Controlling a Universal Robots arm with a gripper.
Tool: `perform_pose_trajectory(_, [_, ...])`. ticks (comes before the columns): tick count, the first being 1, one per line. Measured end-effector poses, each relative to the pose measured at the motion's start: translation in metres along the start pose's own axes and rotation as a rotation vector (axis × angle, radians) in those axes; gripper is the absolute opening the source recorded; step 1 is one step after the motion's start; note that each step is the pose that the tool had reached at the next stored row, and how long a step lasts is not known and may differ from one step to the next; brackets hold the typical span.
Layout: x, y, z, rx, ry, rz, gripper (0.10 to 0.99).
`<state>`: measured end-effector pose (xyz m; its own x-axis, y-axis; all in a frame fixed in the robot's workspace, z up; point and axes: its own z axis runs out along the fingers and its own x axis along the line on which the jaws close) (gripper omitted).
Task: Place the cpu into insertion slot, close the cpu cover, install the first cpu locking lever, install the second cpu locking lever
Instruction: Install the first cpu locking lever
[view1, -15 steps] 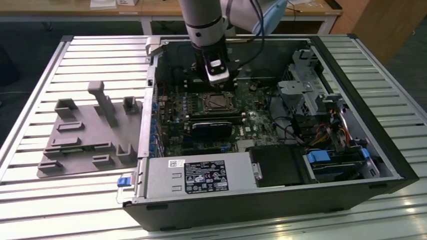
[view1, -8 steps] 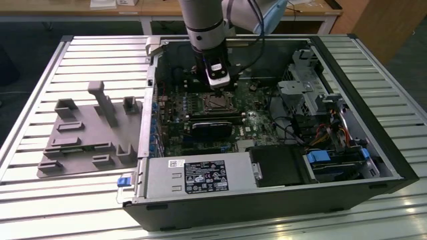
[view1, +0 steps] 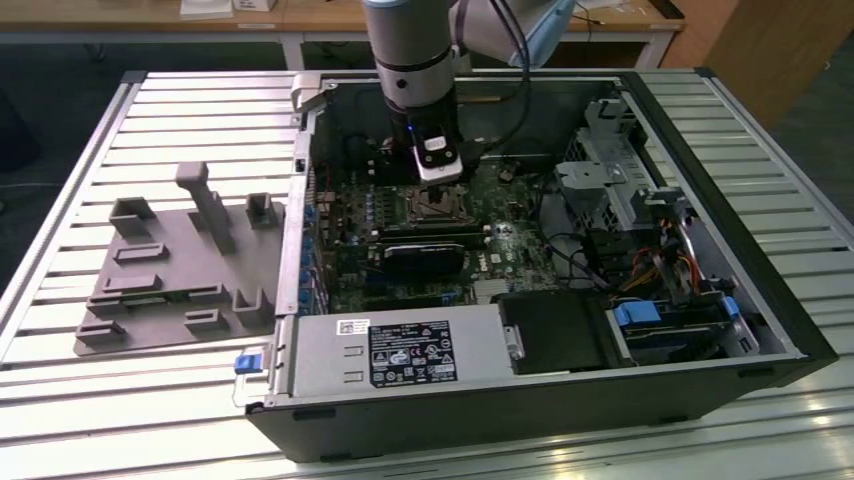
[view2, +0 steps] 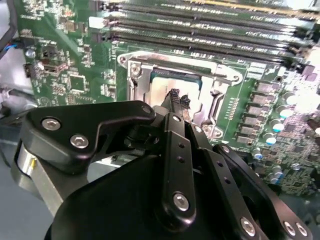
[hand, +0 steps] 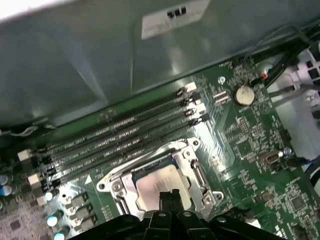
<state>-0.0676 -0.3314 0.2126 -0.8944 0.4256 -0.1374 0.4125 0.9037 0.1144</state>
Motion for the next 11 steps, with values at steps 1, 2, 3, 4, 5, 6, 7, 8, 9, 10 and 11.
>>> perform_pose_trajectory(1, [-0.0006, -0.0002, 0.0001, 0.005, 0.0088, 0.000, 0.102])
perform_pose_trajectory(2, [-0.0007, -0.0003, 0.0001, 0.008, 0.0149, 0.001, 0.102])
perform_pose_trajectory(3, [-0.0007, -0.0004, 0.0000, 0.009, 0.0162, 0.001, 0.102])
perform_pose_trajectory(4, [-0.0008, -0.0004, 0.0000, 0.010, 0.0176, 0.001, 0.102])
perform_pose_trajectory(5, [-0.0008, -0.0004, 0.0001, 0.010, 0.0189, 0.001, 0.102])
perform_pose_trajectory(6, [-0.0008, -0.0004, 0.0001, 0.011, 0.0202, 0.001, 0.102])
perform_pose_trajectory(7, [-0.0008, -0.0004, 0.0002, 0.011, 0.0208, 0.001, 0.102])
perform_pose_trajectory(8, [-0.0009, -0.0003, 0.0002, 0.010, 0.0214, -0.004, 0.102])
perform_pose_trajectory(9, [-0.0012, -0.0002, 0.0004, 0.009, 0.0226, -0.015, 0.102])
perform_pose_trajectory(10, [-0.0013, -0.0002, 0.0005, 0.007, 0.0239, -0.027, 0.102])
perform_pose_trajectory(11, [-0.0014, -0.0002, 0.0007, 0.006, 0.0253, -0.040, 0.102])
